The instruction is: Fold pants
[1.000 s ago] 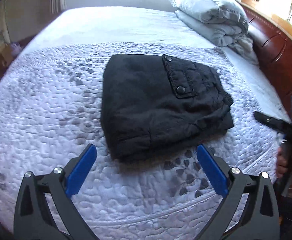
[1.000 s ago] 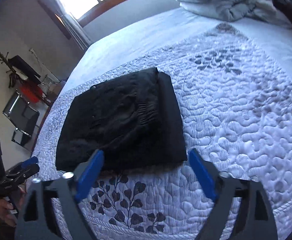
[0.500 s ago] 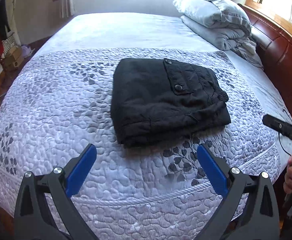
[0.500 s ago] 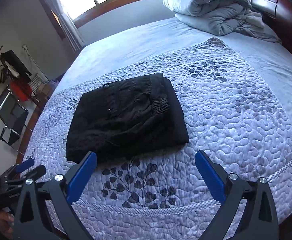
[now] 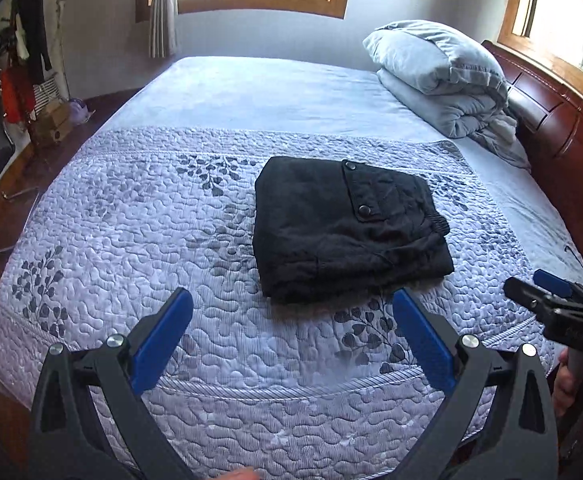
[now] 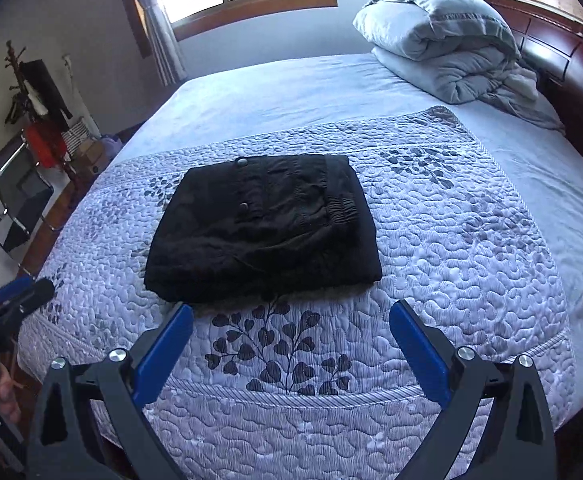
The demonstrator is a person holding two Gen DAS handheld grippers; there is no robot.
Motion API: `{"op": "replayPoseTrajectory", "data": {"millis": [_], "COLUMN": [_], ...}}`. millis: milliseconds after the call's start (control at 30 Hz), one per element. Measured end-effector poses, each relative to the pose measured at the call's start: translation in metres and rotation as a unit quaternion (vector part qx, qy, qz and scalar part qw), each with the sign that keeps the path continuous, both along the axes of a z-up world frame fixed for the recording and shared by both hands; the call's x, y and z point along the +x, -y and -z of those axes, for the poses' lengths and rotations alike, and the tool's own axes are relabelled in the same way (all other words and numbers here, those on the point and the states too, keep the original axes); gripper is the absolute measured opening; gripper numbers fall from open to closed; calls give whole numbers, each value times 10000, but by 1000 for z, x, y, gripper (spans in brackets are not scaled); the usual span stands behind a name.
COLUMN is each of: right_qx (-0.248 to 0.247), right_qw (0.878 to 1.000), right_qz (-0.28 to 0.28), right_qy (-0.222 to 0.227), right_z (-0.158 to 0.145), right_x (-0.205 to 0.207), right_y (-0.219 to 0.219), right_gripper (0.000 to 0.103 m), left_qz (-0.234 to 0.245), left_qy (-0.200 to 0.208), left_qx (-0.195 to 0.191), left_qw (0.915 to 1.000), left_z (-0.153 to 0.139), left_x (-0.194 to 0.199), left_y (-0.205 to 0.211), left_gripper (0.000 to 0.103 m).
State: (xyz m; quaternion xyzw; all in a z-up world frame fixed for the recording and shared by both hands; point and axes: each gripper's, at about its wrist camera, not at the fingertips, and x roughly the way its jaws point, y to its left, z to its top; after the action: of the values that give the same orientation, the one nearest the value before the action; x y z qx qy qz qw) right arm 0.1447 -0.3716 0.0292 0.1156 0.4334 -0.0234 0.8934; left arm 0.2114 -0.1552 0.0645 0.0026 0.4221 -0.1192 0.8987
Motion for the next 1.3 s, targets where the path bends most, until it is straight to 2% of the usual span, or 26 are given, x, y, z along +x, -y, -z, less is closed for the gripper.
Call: {"op": "replayPoseTrajectory", "data": {"millis": [200, 400, 533, 900, 1067, 1300], "right_qx": [5, -48, -59, -100, -440, -558], "right_qw": [10000, 9999, 9999, 9999, 9990, 9984], "right_qz": [27, 10, 11, -51, 11, 104], "right_qy": [-15, -106, -84, -54, -73, 0], "right_z": [-2, 1, -1, -6, -12, -20], "right_x": [-8, -13, -16, -17, -18, -21], "right_y": [-7, -12, -12, -19, -25, -22], "right_gripper": [99, 99, 99, 99, 99, 99], "left_qz": [107, 81, -6, 0, -34, -110], "left_qy": [197, 53, 33, 36, -38, -194], "left_qx": [1, -129, 37, 104, 151, 120], "left_qw": [9997, 9999, 10000, 9999, 9999, 9997], "left_z": [-12, -10, -9, -5, 4, 9], "left_x": [-14, -14, -13, -11, -7, -1], "left_y": [2, 2, 1, 2, 1, -2], "left_gripper": [100, 100, 100, 100, 100, 100]}}
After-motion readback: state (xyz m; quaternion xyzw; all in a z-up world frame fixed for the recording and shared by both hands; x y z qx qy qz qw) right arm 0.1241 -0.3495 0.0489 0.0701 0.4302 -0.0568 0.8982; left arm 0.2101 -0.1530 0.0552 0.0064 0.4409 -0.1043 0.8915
